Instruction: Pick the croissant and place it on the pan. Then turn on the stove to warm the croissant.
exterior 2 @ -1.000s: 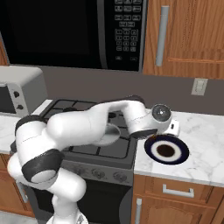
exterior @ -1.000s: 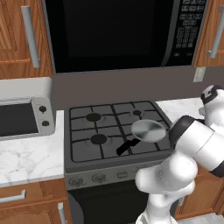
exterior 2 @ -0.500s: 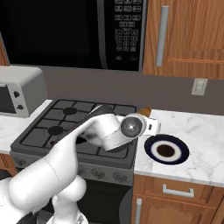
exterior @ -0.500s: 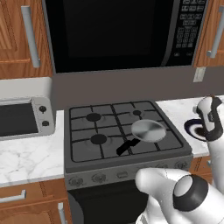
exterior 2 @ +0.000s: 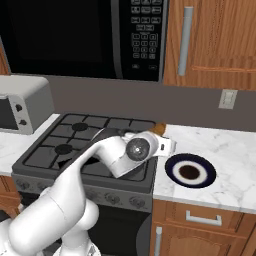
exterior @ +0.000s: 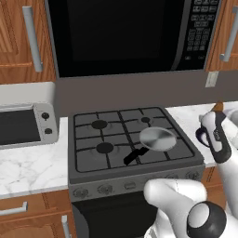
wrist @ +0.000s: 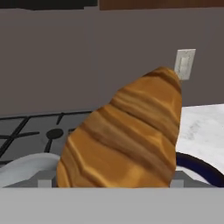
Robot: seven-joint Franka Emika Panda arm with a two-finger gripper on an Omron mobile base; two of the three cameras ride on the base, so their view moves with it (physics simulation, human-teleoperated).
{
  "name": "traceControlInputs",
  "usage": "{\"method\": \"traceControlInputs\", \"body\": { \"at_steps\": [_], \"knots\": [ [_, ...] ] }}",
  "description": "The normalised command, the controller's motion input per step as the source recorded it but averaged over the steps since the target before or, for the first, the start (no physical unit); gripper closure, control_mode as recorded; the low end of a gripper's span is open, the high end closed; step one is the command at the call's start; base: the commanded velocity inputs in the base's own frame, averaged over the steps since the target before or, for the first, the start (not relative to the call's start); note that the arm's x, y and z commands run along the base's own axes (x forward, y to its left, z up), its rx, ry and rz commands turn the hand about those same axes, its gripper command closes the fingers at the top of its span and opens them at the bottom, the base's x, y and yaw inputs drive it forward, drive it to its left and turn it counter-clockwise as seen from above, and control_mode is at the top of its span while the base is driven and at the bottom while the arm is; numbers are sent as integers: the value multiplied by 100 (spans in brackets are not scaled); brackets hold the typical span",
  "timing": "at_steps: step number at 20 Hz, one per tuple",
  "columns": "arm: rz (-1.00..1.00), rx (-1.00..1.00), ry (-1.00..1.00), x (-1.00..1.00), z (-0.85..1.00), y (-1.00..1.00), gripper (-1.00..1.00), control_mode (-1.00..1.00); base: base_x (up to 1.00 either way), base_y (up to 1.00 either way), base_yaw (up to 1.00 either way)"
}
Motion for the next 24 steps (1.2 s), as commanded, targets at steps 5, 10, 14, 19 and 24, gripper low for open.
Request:
{"method": "traceControlInputs", "body": {
  "at_steps": [5,10,14,19,24],
  "knots": [
    [0,0,0,-1,38,50,100,-100,0,0,0],
    [1,-1,0,-5,31,57,100,-100,0,0,0],
    [1,-3,0,-18,19,70,100,-100,0,0,0],
    [3,-6,0,-24,16,78,100,-100,0,0,0],
    [4,-8,0,-32,5,81,100,-100,0,0,0]
  ]
}}
